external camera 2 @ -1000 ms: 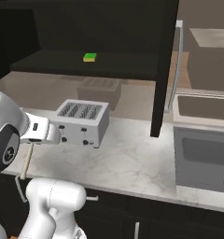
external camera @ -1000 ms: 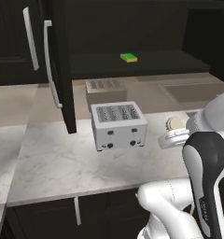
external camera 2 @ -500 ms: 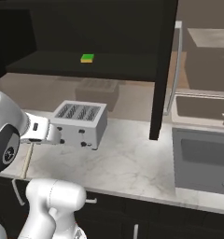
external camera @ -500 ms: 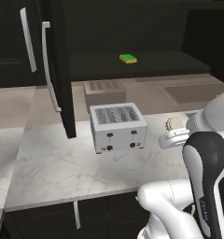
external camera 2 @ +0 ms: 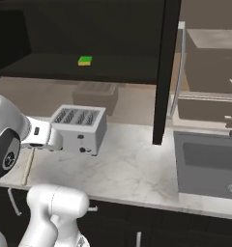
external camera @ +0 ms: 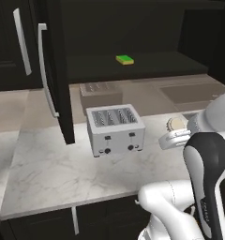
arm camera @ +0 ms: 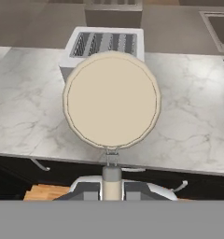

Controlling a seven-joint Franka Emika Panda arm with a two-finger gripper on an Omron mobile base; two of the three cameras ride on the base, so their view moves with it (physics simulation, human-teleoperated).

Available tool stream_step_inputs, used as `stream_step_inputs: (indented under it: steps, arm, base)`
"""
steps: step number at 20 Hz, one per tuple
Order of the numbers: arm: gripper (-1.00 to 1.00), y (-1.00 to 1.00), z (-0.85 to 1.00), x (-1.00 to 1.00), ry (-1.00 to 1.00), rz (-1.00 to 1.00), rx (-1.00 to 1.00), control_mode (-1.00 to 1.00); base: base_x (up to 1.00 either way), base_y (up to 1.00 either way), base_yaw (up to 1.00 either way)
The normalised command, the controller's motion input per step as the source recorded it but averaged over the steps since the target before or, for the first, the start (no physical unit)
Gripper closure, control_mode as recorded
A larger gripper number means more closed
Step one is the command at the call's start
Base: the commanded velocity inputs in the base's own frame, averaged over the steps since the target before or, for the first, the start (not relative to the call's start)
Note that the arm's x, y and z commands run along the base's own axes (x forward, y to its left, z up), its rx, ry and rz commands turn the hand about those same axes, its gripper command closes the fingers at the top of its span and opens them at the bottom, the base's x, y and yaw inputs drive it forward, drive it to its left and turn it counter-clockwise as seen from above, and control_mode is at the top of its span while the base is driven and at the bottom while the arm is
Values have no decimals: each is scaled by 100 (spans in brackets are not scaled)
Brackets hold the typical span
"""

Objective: Pick up the dish brush and sponge from the sink, and place them back in the cabinet, and close the cabinet doors.

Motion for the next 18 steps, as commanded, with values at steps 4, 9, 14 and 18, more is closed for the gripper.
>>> stream_step_inputs:
  steps: [4, 9, 14, 18]
  arm:
    - [100, 0, 0, 0, 0, 0, 0, 100]
    - [100, 0, 0, 0, 0, 0, 0, 100]
    - [100, 0, 0, 0, 0, 0, 0, 100]
    - [100, 0, 0, 26, 0, 0, 0, -100]
  base:
    - [31, 0, -2]
    - [36, 0, 0]
    - [36, 0, 0]
    - [9, 0, 0]
